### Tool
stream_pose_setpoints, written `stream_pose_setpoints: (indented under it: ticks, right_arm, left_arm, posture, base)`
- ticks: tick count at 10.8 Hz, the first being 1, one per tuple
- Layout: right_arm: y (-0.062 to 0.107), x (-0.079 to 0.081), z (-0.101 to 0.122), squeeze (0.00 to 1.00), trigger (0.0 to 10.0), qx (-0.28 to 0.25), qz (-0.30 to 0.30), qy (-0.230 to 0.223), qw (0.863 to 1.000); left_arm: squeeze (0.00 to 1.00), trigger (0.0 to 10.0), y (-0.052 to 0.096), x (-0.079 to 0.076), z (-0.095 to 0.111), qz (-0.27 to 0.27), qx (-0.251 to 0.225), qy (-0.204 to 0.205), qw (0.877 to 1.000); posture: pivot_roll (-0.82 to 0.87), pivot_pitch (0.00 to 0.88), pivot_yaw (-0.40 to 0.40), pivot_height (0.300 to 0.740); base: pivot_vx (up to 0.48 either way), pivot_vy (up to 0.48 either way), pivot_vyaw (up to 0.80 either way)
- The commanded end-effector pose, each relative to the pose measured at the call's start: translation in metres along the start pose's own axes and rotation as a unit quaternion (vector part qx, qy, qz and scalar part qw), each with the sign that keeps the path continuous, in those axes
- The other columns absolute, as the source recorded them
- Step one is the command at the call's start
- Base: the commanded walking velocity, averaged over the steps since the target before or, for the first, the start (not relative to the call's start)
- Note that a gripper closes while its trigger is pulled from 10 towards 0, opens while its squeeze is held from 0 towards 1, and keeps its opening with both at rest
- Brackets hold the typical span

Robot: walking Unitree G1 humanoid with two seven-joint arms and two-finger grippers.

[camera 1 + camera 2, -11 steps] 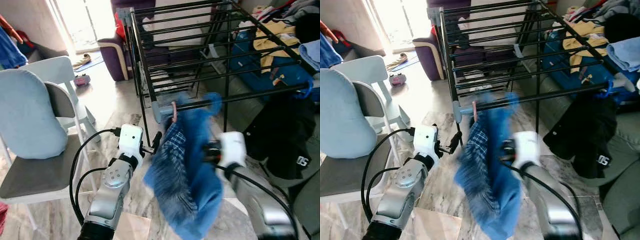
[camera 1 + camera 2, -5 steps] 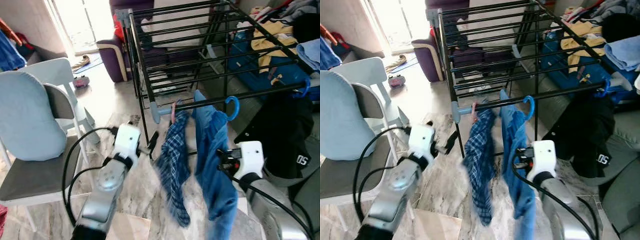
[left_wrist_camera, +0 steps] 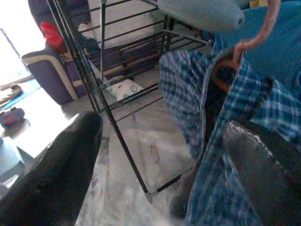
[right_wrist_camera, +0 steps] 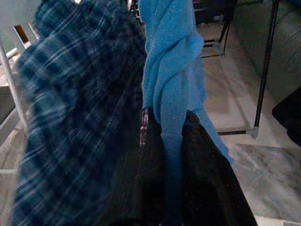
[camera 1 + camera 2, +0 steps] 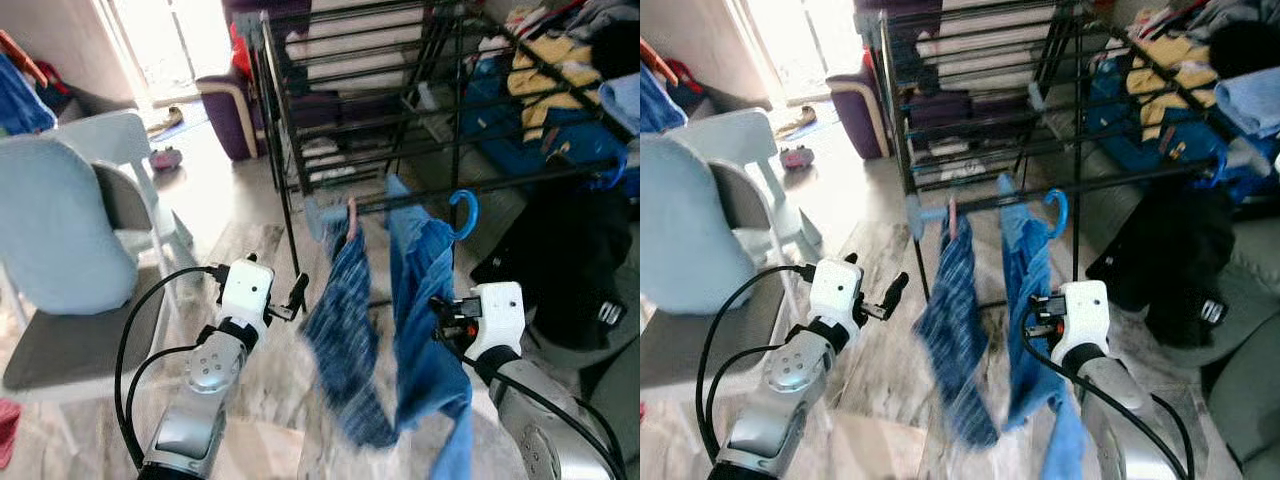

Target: Hang hanger

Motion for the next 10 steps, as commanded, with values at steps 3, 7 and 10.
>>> stream_pose_setpoints:
  ticks: [3, 7, 10]
  right_arm:
    - [-0.002, 0.003, 0.010, 0.00, 10.0, -0.024, 0.007, -0.002, 1.000]
    - [-0.014, 0.010, 0.012, 0.00, 10.0, -0.027, 0.019, -0.007, 0.999]
    - [-0.037, 0.017, 0.022, 0.00, 10.0, -0.037, 0.028, -0.003, 0.999]
  left_arm:
    - [0.00, 10.0, 0.004, 0.011, 0.000, 0.018, 0.001, -0.018, 1.000]
    - [0.00, 10.0, 0.005, 0.016, -0.002, 0.038, -0.001, -0.018, 0.999]
    - [0.00, 10.0, 0.002, 0.036, 0.004, 0.073, -0.017, -0.029, 0.997]
  posture:
    - [-0.14, 0.000, 0.099, 0.740]
    - [-0.09, 0.000, 0.069, 0.740]
    - [-0.02, 0.000, 0.017, 0.740]
  base:
    - [-0.284, 0.000, 0.00]
    - [-0.282, 0.000, 0.00]
    - [-0.186, 0.000, 0.00]
Point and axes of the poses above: a point about 5 cm out from each wrist's last joint towards the gripper, its own y axis pointing back from the gripper into the wrist, its own z axis along the axis of the wrist's last joint, x = y × z, the point moved 4 cm from there along -y, pointing out of the wrist towards the gripper, and after that the axes turned 12 degrees about y, right-handed, at the moved point
